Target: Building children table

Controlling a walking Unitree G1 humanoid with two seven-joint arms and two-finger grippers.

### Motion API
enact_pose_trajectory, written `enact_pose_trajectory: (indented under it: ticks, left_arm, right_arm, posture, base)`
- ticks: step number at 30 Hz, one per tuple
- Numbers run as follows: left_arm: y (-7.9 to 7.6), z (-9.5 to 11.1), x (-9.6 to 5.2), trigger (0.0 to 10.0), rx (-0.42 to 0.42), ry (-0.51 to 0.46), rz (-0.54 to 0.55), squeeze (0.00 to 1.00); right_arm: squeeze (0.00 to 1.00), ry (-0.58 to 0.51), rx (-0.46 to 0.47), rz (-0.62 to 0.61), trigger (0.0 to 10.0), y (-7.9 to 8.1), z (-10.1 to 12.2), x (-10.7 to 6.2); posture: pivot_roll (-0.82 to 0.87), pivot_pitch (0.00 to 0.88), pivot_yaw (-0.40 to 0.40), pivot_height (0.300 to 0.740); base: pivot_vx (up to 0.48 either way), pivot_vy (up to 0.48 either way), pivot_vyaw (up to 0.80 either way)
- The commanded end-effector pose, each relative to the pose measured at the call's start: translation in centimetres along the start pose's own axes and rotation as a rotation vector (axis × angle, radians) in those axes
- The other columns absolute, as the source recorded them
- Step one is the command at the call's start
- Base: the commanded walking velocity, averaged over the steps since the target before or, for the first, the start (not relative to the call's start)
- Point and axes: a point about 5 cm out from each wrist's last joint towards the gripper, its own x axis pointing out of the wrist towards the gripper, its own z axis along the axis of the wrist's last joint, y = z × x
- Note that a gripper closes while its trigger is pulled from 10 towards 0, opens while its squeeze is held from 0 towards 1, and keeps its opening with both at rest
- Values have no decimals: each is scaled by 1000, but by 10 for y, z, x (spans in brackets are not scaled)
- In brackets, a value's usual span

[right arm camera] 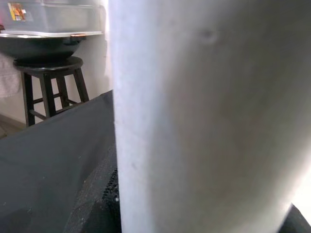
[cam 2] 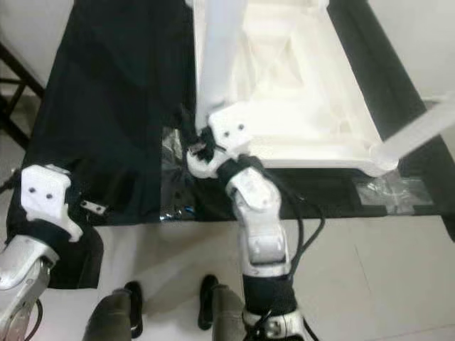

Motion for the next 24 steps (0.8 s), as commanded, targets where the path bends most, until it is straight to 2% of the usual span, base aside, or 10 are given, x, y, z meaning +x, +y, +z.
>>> enact_pose_trajectory:
  ticks: [1, 3, 4, 9, 10, 19, 20, 21, 22, 24]
  left_arm:
    - [-6, -6, 0, 10000, -30, 21, -22, 0]
    - [-6, -6, 1, 10000, -32, 19, -24, 0]
    - [-6, -6, 1, 10000, -31, 18, -24, 0]
    - [-4, -6, 0, 10000, -28, 18, -19, 0]
    - [-3, -6, 0, 10000, -28, 18, -17, 0]
    - [-4, -6, 1, 10000, -27, 15, -13, 0]
    - [-4, -6, 1, 10000, -26, 14, -12, 0]
    - [-4, -5, 1, 10000, -26, 13, -12, 0]
    - [-4, -5, 1, 10000, -25, 12, -11, 0]
    - [-4, -5, 1, 10000, -25, 11, -10, 0]
  right_arm:
    - [0, 292, -17, 11, 0, -2, -52, -10]
    - [0, 290, -21, 3, 0, -4, -51, -8]
    - [0, 293, -30, -10, 10000, -7, -51, -6]
    - [0, 301, -38, -102, 10000, -9, -41, -5]
    - [1000, 295, -34, -109, 10000, -13, -38, -3]
    - [980, 112, 50, 195, 10000, -29, -8, 26]
    - [525, 80, 17, 364, 10000, -22, -1, 25]
    - [525, 60, -10, 481, 10000, -17, 2, 23]
    - [0, 33, -20, 591, 10000, -14, 7, 21]
    - [0, 20, -21, 650, 10000, -14, 10, 21]
  posture:
    - [92, 332, -122, 740]
    - [91, 331, -122, 740]
    - [93, 328, -121, 740]
    - [97, 328, -120, 740]
    - [99, 326, -120, 740]
    - [111, 325, -126, 740]
    - [114, 325, -126, 740]
    - [114, 325, -126, 740]
    - [117, 326, -127, 740]
    - [118, 326, -128, 740]
  base:
    - [0, 0, 0]
    - [0, 0, 0]
    - [0, 0, 0]
    - [0, 0, 0]
    - [0, 0, 0]
    - [0, 0, 0]
    - [0, 0, 0]
    - [0, 0, 0]
    - [0, 0, 0]
    - [0, 0, 0]
